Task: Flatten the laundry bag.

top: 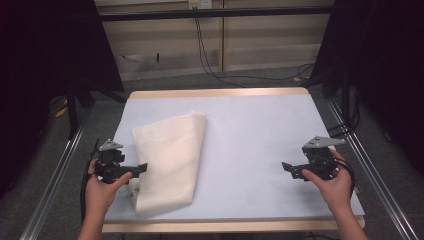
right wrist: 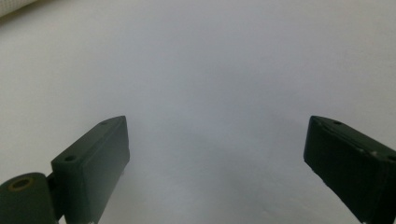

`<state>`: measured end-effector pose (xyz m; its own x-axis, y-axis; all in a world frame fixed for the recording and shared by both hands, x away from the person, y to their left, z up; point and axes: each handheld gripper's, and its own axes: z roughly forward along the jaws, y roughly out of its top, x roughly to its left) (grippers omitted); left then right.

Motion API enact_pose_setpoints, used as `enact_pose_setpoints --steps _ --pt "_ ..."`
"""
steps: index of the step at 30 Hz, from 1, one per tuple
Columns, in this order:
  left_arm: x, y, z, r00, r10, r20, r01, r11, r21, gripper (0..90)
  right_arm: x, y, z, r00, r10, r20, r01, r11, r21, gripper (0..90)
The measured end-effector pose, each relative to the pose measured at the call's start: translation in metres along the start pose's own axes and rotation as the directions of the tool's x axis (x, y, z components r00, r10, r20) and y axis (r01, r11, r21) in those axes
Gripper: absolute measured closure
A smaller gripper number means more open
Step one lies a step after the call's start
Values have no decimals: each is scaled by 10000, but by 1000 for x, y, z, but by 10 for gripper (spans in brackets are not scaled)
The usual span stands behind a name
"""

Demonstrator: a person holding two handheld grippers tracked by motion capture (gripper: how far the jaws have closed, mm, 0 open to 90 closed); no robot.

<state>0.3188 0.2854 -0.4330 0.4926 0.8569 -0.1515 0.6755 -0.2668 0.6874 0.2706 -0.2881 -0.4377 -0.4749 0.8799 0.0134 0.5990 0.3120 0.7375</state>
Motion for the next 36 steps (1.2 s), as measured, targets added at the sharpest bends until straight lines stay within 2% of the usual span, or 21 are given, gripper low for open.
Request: enact_pose_setpoints --steps 3,4,5,8,10,11,14,16,17,22,29,33,36 --pt "-3 -2 0 9999 108 -8 -108 9999 93 47 1 0 1 9999 -133 3 133 9999 18 74" --pt "-3 -3 -2 9996 266 31 -267 9994 210 49 2 0 1 9999 -115 -33 116 9999 14 74" --pt "-5 -4 -1 9998 176 16 -176 9997 151 54 2 0 1 9999 -102 38 102 9999 -20 74" --pt "-5 -7 -4 9996 235 184 -241 9991 339 62 3 1 2 9999 -120 -15 119 9999 -101 75" --pt "-7 -11 -5 9995 271 150 -278 9984 500 72 4 2 4 9999 -137 -42 136 9998 -148 77" --pt "-8 -13 -5 9997 113 201 -122 9989 455 77 5 3 5 9999 -103 -35 102 9998 -157 77" --pt "-8 -17 -8 9991 405 139 -413 9972 626 97 5 5 7 9999 -99 -62 98 9996 -250 83" --pt "-10 -21 -9 9995 268 185 -279 9975 647 111 6 7 9 9999 -146 -25 145 9995 -271 84" --pt "-9 -22 -10 9989 472 71 -476 9964 702 116 6 8 10 9998 -182 -35 180 9993 -318 84" --pt "-7 -31 -8 9993 385 -43 -378 9941 1012 132 9 14 17 9996 -203 -216 194 9991 -379 83" --pt "-7 -43 1 9998 11 -212 18 9907 1359 141 16 21 26 9981 -487 -366 474 9983 -351 82" --pt "-7 -46 4 9997 -37 -248 74 9885 1510 149 19 24 28 9972 -622 -414 607 9974 -378 81" --pt "-13 -45 3 9990 -175 -408 241 9855 1681 221 20 25 29 9966 -697 -446 682 9970 -356 82"
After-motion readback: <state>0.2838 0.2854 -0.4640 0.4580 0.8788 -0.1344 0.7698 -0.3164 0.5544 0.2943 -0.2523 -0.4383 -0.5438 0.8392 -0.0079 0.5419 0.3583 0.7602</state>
